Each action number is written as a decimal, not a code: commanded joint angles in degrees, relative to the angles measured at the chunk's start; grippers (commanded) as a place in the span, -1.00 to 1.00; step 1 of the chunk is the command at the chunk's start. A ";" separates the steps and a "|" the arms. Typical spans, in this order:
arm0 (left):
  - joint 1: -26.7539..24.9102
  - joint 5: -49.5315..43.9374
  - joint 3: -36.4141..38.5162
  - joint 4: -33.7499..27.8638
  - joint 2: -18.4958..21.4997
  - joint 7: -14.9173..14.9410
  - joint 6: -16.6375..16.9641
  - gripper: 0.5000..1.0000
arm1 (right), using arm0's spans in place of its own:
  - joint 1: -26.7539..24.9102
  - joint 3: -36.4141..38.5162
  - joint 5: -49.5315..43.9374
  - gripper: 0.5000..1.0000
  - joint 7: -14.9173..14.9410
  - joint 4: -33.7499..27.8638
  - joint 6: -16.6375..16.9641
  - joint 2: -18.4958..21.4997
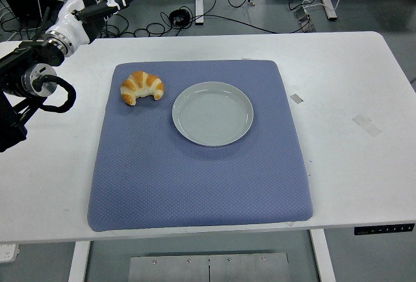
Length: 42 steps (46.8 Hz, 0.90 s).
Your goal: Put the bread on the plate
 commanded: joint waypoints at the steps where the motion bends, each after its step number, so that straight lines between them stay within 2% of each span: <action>1: -0.29 2.35 0.42 -2.56 0.43 -0.15 3.57 0.87 | 0.00 0.00 0.00 1.00 0.01 0.00 -0.01 0.00; 9: 1.02 10.96 2.80 -11.52 5.00 -0.68 7.27 0.89 | 0.00 0.00 0.00 1.00 0.01 0.00 -0.01 0.00; 14: 1.38 15.36 3.85 -17.85 8.25 -0.59 7.98 0.89 | 0.00 0.00 0.00 1.00 0.01 0.00 -0.01 0.00; 20: 0.50 18.52 10.51 -21.73 11.33 0.11 8.06 0.89 | 0.00 0.00 0.00 1.00 0.01 0.00 -0.01 0.00; 22: -0.72 20.37 13.68 -21.99 11.94 0.46 8.59 0.79 | 0.00 0.00 0.00 1.00 0.01 0.00 -0.01 0.00; 24: -2.57 21.60 17.10 -22.00 12.30 1.43 9.82 0.71 | 0.00 0.00 0.00 1.00 0.01 0.00 -0.01 0.00; 29: -7.05 22.57 25.37 -22.26 13.00 5.99 11.14 0.70 | 0.00 0.00 -0.09 1.00 0.01 0.00 -0.01 0.00; 37: -11.89 22.57 33.63 -22.35 12.21 13.29 12.28 0.69 | 0.00 0.00 0.00 1.00 0.01 0.00 -0.01 0.00; 42: -14.09 22.75 39.09 -22.17 10.45 13.83 12.55 0.71 | 0.00 0.00 0.00 1.00 0.01 0.00 -0.01 0.00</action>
